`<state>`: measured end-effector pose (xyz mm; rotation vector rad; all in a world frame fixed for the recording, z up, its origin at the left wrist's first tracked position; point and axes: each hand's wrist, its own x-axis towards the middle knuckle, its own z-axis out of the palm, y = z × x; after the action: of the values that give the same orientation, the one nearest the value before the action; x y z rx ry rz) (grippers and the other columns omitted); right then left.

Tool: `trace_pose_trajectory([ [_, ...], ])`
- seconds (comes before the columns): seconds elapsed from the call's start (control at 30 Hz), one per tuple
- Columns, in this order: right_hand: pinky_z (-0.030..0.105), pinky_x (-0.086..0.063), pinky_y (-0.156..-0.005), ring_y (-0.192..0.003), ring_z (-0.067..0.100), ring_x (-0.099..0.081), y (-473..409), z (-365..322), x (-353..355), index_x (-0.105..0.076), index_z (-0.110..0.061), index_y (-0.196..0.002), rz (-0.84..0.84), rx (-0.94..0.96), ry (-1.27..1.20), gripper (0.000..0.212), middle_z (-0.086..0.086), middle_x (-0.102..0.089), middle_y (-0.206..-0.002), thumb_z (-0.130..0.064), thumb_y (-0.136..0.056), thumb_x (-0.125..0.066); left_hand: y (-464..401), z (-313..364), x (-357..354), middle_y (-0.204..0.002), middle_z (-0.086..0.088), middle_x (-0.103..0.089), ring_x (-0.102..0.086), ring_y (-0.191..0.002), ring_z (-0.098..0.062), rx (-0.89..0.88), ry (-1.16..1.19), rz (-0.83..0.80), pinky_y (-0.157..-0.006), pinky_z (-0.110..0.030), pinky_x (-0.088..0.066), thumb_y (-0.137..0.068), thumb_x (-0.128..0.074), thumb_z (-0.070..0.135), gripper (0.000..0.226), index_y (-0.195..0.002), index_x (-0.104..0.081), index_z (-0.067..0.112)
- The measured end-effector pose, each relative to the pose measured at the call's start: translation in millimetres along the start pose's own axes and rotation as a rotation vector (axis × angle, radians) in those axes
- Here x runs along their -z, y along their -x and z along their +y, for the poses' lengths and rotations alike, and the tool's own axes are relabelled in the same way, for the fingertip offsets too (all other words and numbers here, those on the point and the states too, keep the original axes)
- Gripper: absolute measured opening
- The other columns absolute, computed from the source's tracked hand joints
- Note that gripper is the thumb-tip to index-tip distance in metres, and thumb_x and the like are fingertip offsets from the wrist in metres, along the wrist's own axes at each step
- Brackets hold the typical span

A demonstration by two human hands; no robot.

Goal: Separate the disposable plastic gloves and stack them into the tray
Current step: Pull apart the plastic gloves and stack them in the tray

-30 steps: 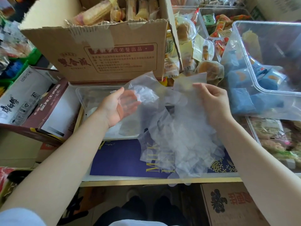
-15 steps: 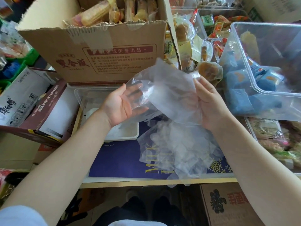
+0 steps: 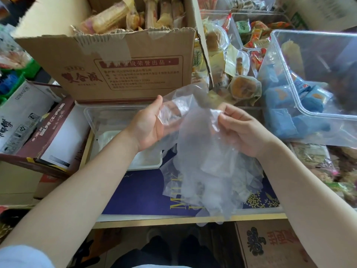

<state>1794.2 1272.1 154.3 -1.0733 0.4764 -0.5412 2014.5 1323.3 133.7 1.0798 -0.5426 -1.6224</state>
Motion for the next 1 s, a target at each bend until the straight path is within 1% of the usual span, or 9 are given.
trace_pose_trajectory([
  [0.17, 0.018, -0.023, -0.037, -0.041, 0.009, -0.041, -2, 2, -5, -0.064, -0.023, -0.072, -0.179, -0.052, -0.032, 0.019, 0.019, -0.05, -0.07, -0.036, -0.07, -0.079, -1, -9, -5, -0.124, -0.014, -0.061, -0.061, -0.109, -0.026, 0.072, -0.056, 0.019, -0.091, -0.038, -0.052, -0.101, -0.021, 0.043, 0.058, -0.124, -0.055, 0.002],
  [0.27, 0.014, -0.039, -0.043, -0.049, 0.006, -0.052, -9, 9, -8, -0.065, -0.02, -0.073, 0.095, 0.022, 0.018, 0.009, 0.0, -0.063, -0.067, -0.02, -0.082, -0.063, 2, -16, -10, -0.121, -0.017, -0.063, -0.058, -0.115, -0.028, 0.144, -0.015, -0.014, -0.1, -0.041, -0.042, -0.098, -0.023, 0.048, 0.063, -0.119, -0.061, 0.003],
  [0.37, 0.013, -0.03, -0.039, -0.04, 0.002, -0.038, -13, 18, -6, -0.062, -0.017, -0.075, 0.418, 0.09, 0.355, 0.02, -0.007, -0.062, -0.059, -0.005, -0.09, -0.057, 6, -20, -9, -0.115, -0.016, -0.066, -0.06, -0.112, -0.029, 0.125, -0.134, -0.002, -0.095, -0.04, -0.046, -0.098, -0.024, 0.051, 0.061, -0.118, -0.062, 0.008],
  [0.47, 0.008, -0.029, -0.04, -0.035, 0.0, -0.04, -13, 23, -10, -0.059, -0.015, -0.075, 0.536, 0.086, 0.516, 0.021, 0.002, -0.062, -0.061, -0.001, -0.09, -0.057, 16, -19, -10, -0.11, -0.013, -0.069, -0.066, -0.104, -0.025, 0.114, -0.217, 0.028, -0.08, -0.033, -0.053, -0.099, -0.015, 0.053, 0.069, -0.112, -0.065, 0.007],
  [0.67, 0.017, -0.031, -0.043, -0.041, 0.004, -0.037, -17, 31, -4, -0.062, -0.017, -0.072, 0.672, 0.083, 0.669, 0.015, -0.009, -0.06, -0.05, -0.011, -0.086, -0.064, 23, -17, -12, -0.108, -0.017, -0.069, -0.067, -0.103, -0.026, 0.069, -0.283, -0.013, -0.085, -0.035, -0.056, -0.073, -0.01, 0.077, 0.101, -0.114, -0.064, 0.002],
  [0.73, 0.014, -0.03, -0.042, -0.04, 0.002, -0.039, -18, 32, -4, -0.062, -0.018, -0.071, 0.684, 0.073, 0.699, 0.016, -0.009, -0.059, -0.049, -0.012, -0.085, -0.065, 27, -16, -15, -0.102, -0.014, -0.072, -0.069, -0.096, -0.024, 0.004, -0.408, -0.042, -0.08, -0.031, -0.056, -0.069, -0.024, 0.071, 0.087, -0.106, -0.065, 0.004],
  [0.83, 0.012, -0.033, -0.044, -0.043, 0.0, -0.042, -17, 33, -5, -0.061, -0.018, -0.073, 0.658, 0.08, 0.686, 0.014, -0.009, -0.06, -0.054, -0.013, -0.085, -0.066, 28, -18, -16, -0.093, -0.006, -0.074, -0.07, -0.089, -0.02, -0.153, -0.636, -0.046, -0.083, -0.03, -0.055, -0.092, -0.049, 0.031, 0.029, -0.093, -0.071, 0.012],
  [0.9, 0.016, -0.041, -0.057, -0.058, 0.001, -0.052, -15, 35, -1, -0.061, -0.018, -0.081, 0.591, 0.068, 0.571, 0.01, -0.009, -0.062, -0.068, -0.016, -0.081, -0.071, 27, -16, -12, -0.092, -0.005, -0.074, -0.07, -0.088, -0.02, -0.143, -0.625, -0.057, -0.085, -0.031, -0.055, -0.096, -0.047, 0.018, 0.024, -0.094, -0.07, 0.012],
  [1.0, 0.027, -0.05, -0.075, -0.089, 0.012, -0.065, -9, 39, 13, -0.059, -0.014, -0.111, 0.314, -0.055, 0.294, 0.061, 0.0, -0.068, -0.1, -0.047, -0.064, -0.08, 29, -7, -6, -0.092, -0.004, -0.073, -0.069, -0.087, -0.013, -0.126, -0.606, -0.16, -0.073, -0.017, -0.052, -0.096, -0.044, 0.018, 0.027, -0.095, -0.069, 0.01],
])
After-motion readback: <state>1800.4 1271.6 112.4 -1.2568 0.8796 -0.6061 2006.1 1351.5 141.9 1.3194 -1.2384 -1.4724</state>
